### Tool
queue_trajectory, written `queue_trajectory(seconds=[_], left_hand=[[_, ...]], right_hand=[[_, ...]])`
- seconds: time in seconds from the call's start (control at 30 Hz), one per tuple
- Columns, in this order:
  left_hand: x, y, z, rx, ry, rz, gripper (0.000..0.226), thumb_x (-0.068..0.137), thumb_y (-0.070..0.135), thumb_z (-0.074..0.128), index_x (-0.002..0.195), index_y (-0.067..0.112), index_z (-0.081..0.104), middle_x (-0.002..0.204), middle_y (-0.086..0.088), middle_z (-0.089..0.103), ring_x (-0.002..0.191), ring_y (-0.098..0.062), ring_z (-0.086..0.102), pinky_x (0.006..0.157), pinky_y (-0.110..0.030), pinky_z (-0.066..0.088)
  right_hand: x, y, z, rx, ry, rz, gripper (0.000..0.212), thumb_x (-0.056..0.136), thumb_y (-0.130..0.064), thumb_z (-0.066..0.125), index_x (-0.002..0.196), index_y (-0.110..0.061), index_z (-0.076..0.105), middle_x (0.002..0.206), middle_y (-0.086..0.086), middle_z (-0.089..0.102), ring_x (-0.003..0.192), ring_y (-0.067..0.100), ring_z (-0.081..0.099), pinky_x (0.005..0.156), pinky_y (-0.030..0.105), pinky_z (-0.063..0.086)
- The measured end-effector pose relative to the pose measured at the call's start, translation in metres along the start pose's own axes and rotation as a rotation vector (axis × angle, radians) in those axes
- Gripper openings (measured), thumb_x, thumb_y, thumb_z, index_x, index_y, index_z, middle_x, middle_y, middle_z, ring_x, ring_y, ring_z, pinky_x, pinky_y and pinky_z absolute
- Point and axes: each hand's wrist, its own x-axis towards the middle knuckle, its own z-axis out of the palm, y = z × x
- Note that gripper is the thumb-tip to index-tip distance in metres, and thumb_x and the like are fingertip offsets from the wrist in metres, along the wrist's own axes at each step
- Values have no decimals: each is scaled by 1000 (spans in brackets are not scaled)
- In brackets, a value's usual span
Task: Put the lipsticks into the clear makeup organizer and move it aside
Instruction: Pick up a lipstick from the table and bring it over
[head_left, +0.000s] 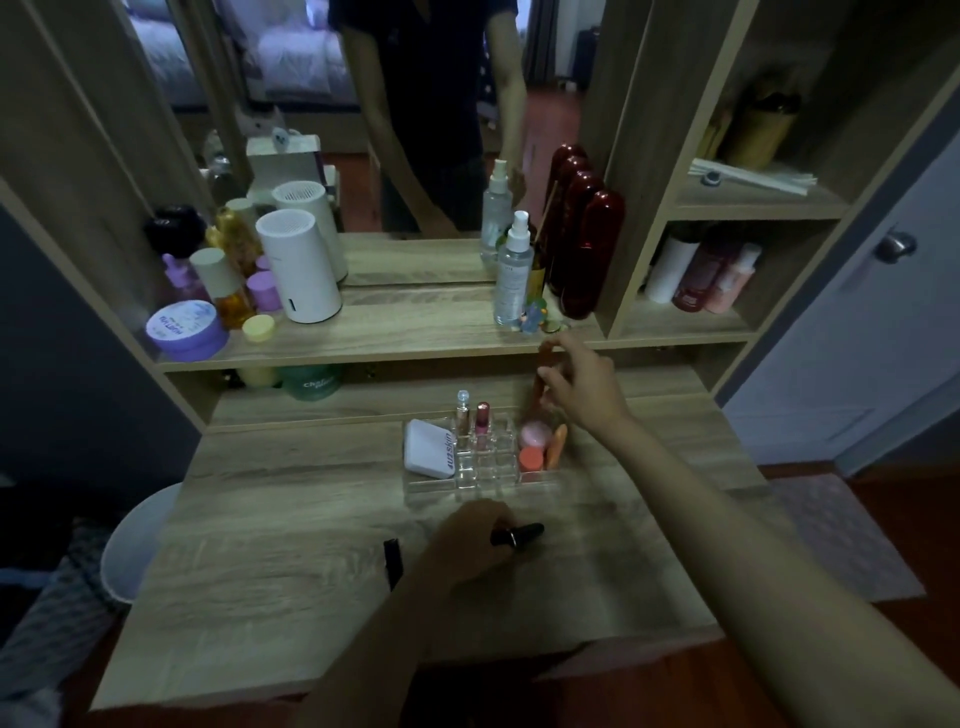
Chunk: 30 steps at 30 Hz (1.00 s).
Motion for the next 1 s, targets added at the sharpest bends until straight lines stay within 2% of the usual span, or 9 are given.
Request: queue_trajectory(seconds=[0.07,0.17,0.23,0.4,0.5,0.7,0.8,0.87,1.0], left_hand=[[-4,-6,-10,-66,87,-12,30,79,20,65,108,14,64,112,-7,64,105,-22,58,87,-29,46],[-8,-16,-28,-147,218,-51,26,78,16,66,103,12,67,105,-8,67,95,-22,63,82,-30,52],[-8,-23,-40,-182,292,-76,26,77,14,66,104,13,68,103,-8,67,90,-18,62,75,-23,47],[-3,-31,-63,-210,445,-168,21,76,16,68,98,15,68,97,-4,65,83,-15,59,65,-18,41],[1,-28,-72,-266,547,-165,13,76,11,66,88,15,66,85,6,60,76,-10,58,64,-21,47],[13,-25,-82,-246,624,-154,10,78,10,68,86,9,63,82,3,61,76,-9,53,57,-6,31],[19,-21,-86,-256,622,-152,12,77,7,69,86,9,62,82,4,60,70,-4,52,52,-6,40],[23,-18,-86,-281,622,-153,16,76,3,69,88,8,61,82,3,61,64,3,49,61,2,43],[29,-15,-82,-315,586,-186,23,75,1,70,93,8,60,93,-9,68,77,-11,58,56,-9,41]], right_hand=[[3,-1,16,-36,-36,-21,25,86,-5,63,110,-12,60,72,0,62,62,10,56,55,2,37],[6,2,34,-74,-81,-21,24,82,-4,67,105,-10,65,77,-6,59,75,11,55,71,17,40],[9,4,42,-106,-106,-22,21,81,-4,69,101,-10,65,75,-6,57,75,14,55,71,21,39],[17,8,55,-188,-159,16,19,81,-4,69,99,-10,65,81,10,68,86,28,63,79,34,51],[18,12,61,-234,-198,40,18,81,-6,69,98,-9,64,93,14,72,94,30,63,81,33,49],[20,17,66,-297,-242,79,20,81,-6,68,101,-7,68,102,16,72,100,30,65,86,38,52],[21,19,67,-293,-249,96,19,82,-6,67,101,-7,69,102,17,73,99,30,65,85,37,52],[21,19,68,-299,-249,104,19,82,-6,66,100,-7,69,101,17,72,99,31,65,84,36,52],[20,18,69,-312,-276,112,19,82,-6,65,101,-8,66,101,16,72,98,30,66,76,28,46]])
